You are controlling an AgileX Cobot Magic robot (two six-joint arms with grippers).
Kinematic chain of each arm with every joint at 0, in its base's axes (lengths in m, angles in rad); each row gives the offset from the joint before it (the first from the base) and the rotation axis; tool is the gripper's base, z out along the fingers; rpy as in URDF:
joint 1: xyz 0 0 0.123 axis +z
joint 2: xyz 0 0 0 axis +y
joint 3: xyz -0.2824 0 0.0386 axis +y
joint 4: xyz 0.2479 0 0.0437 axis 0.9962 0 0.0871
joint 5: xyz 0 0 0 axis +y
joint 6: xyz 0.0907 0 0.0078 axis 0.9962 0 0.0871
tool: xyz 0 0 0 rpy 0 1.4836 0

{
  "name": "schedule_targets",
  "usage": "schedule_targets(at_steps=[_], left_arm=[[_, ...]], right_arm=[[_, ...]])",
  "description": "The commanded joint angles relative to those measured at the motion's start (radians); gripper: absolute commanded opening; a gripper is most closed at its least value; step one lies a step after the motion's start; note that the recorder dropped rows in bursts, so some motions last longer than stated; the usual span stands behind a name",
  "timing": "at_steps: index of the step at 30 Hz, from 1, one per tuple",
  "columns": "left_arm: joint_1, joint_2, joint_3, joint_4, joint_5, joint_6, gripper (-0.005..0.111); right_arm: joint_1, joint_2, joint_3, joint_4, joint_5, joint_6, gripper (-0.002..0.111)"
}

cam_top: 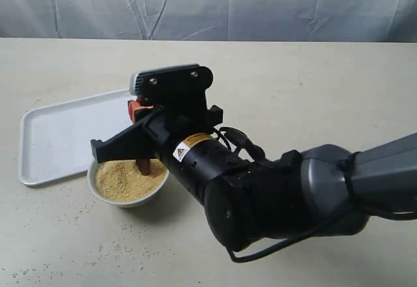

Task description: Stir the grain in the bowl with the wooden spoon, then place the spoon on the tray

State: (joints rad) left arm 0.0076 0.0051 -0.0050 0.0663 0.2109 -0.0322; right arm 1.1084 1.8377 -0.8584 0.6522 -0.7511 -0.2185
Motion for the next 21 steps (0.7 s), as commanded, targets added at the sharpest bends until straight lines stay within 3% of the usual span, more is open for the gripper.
schedule_targets(at_steps=[1, 5, 12, 21], left_arm=[[0.001, -0.005, 0.005, 0.001, -0.005, -0.001, 0.0], [0.001, -0.005, 0.005, 0.001, -0.005, -0.001, 0.0], [0.001, -0.005, 0.005, 0.001, -0.005, -0.001, 0.0], [0.001, -0.005, 0.005, 0.001, -0.005, -0.001, 0.0]], right_arm=[[-0.002, -0.076, 0.003, -0.113, -0.049, -0.016, -0.001], [-0.016, -0.144, -0.067, -0.141, 0.118, -0.059, -0.001], [-0.142, -0.042, -0.463, -0.166, 0.83, -0.262, -0.001], [-0.223, 0.284, -1.069, -0.591, 1.477, -0.223, -0.001]])
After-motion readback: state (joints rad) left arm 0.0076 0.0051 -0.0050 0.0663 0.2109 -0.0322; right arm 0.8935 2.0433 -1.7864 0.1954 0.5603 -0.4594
